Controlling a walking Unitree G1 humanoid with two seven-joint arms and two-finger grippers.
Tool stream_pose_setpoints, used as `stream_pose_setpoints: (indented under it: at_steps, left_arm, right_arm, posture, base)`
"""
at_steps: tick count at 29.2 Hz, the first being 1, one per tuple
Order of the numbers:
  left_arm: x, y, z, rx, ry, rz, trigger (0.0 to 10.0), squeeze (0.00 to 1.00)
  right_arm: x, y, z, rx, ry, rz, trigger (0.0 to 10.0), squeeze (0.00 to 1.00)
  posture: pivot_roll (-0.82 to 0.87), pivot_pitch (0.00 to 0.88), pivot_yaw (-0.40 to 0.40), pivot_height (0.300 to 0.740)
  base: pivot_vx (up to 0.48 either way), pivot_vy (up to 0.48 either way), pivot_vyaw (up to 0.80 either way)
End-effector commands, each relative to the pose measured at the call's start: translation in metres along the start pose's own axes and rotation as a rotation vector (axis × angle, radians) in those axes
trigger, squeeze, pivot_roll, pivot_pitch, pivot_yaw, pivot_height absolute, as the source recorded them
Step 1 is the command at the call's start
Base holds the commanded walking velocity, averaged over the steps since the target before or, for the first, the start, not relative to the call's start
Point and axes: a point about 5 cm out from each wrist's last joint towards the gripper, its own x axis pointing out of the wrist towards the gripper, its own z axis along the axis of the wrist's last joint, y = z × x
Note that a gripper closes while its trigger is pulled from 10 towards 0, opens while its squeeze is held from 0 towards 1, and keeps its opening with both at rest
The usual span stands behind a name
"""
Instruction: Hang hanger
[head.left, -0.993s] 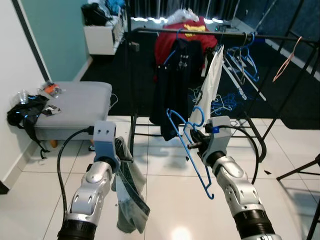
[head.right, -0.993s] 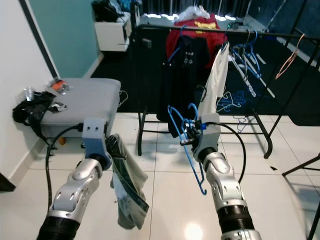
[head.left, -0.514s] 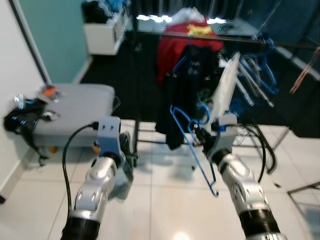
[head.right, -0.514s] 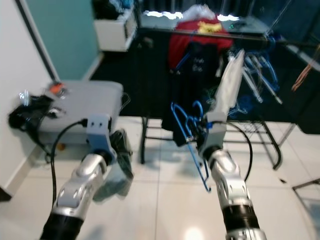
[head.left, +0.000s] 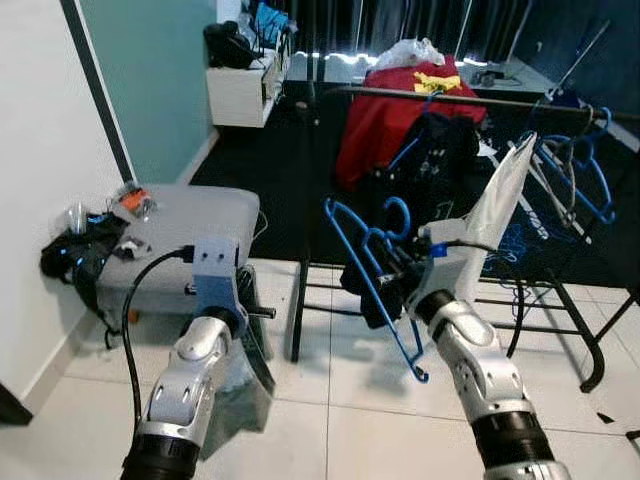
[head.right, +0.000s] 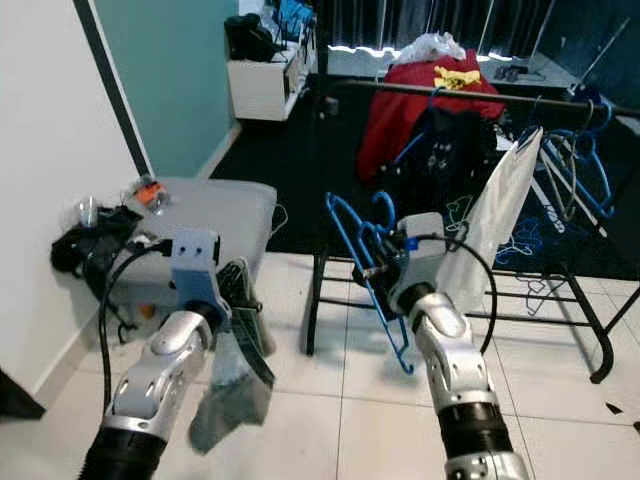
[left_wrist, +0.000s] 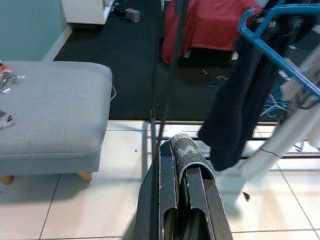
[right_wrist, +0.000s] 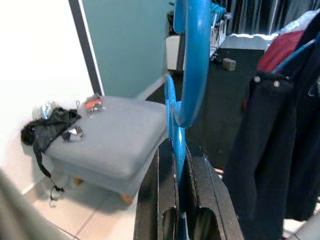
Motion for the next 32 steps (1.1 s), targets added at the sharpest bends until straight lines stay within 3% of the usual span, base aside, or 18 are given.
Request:
stream_pose_setpoints:
  at_steps: [1, 13, 14, 19, 21, 23, 25, 26, 27, 29, 30, 31, 32]
  left_arm:
    - [0.002, -0.006, -0.002, 0.007, 0.004, -0.021, 10.0, 0.00]
    - [0.003, -0.005, -0.005, 0.015, 0.012, -0.023, 10.0, 0.00]
    - [0.002, 0.002, -0.012, 0.032, 0.032, -0.007, 10.0, 0.00]
    - [0.002, 0.005, -0.015, 0.040, 0.041, 0.001, 10.0, 0.00]
    - [0.001, 0.023, -0.030, 0.077, 0.083, 0.056, 10.0, 0.00]
    - [0.001, 0.023, -0.030, 0.077, 0.083, 0.056, 10.0, 0.00]
    - [-0.004, 0.053, -0.047, 0.111, 0.146, 0.149, 10.0, 0.00]
    - [-0.004, 0.053, -0.047, 0.111, 0.146, 0.149, 10.0, 0.00]
    - [-0.007, 0.067, -0.055, 0.128, 0.174, 0.195, 10.0, 0.00]
    - [-0.007, 0.067, -0.055, 0.128, 0.174, 0.195, 10.0, 0.00]
    - [-0.012, 0.079, -0.062, 0.128, 0.204, 0.240, 10.0, 0.00]
    - [-0.012, 0.079, -0.062, 0.128, 0.204, 0.240, 10.0, 0.00]
    - [-0.019, 0.089, -0.069, 0.133, 0.232, 0.276, 10.0, 0.00]
  right_arm:
    - [-0.001, -0.007, 0.008, -0.008, -0.027, -0.013, 10.0, 0.00]
    - [0.000, -0.011, 0.018, -0.019, -0.058, -0.028, 10.0, 0.00]
    - [0.000, -0.011, 0.020, -0.021, -0.065, -0.029, 10.0, 0.00]
    - [0.000, -0.012, 0.020, -0.024, -0.067, -0.027, 10.0, 0.00]
    - [0.001, -0.013, 0.023, -0.033, -0.075, -0.016, 10.0, 0.00]
    - [0.001, -0.013, 0.023, -0.033, -0.075, -0.016, 10.0, 0.00]
    - [0.004, -0.012, 0.026, -0.042, -0.077, 0.011, 10.0, 0.00]
    - [0.004, -0.012, 0.026, -0.042, -0.077, 0.011, 10.0, 0.00]
    - [0.006, -0.011, 0.028, -0.043, -0.077, 0.033, 10.0, 0.00]
    - [0.006, -0.011, 0.028, -0.043, -0.077, 0.033, 10.0, 0.00]
    - [0.007, -0.009, 0.029, -0.045, -0.076, 0.060, 10.0, 0.00]
    - [0.007, -0.009, 0.029, -0.045, -0.076, 0.060, 10.0, 0.00]
    - [0.008, -0.005, 0.030, -0.045, -0.076, 0.096, 10.0, 0.00]
  posture:
    - [-0.03, 0.000, -0.027, 0.740]
    - [-0.04, 0.000, -0.023, 0.740]
    - [-0.04, 0.000, -0.021, 0.740]
    - [-0.04, 0.000, -0.020, 0.740]
    - [-0.04, 0.000, -0.023, 0.740]
    - [-0.04, 0.000, -0.023, 0.740]
    - [-0.04, 0.000, -0.025, 0.740]
    - [-0.04, 0.000, -0.025, 0.740]
    - [-0.04, 0.000, -0.025, 0.740]
    - [-0.04, 0.000, -0.025, 0.740]
    - [-0.04, 0.000, -0.026, 0.740]
    - [-0.04, 0.000, -0.026, 0.740]
    - [-0.04, 0.000, -0.027, 0.740]
  base:
    - [0.360, 0.000, -0.80]
    - [0.361, 0.000, -0.11]
    - [0.360, 0.000, -0.41]
    - [0.360, 0.000, -0.41]
    - [0.362, 0.000, 0.00]
    - [0.364, 0.000, 0.00]
    - [0.362, 0.000, 0.00]
    - [0.364, 0.000, 0.00]
    - [0.364, 0.000, 0.00]
    - [0.364, 0.000, 0.00]
    - [0.360, 0.000, 0.00]
    - [0.360, 0.000, 0.00]
    - [0.364, 0.000, 0.00]
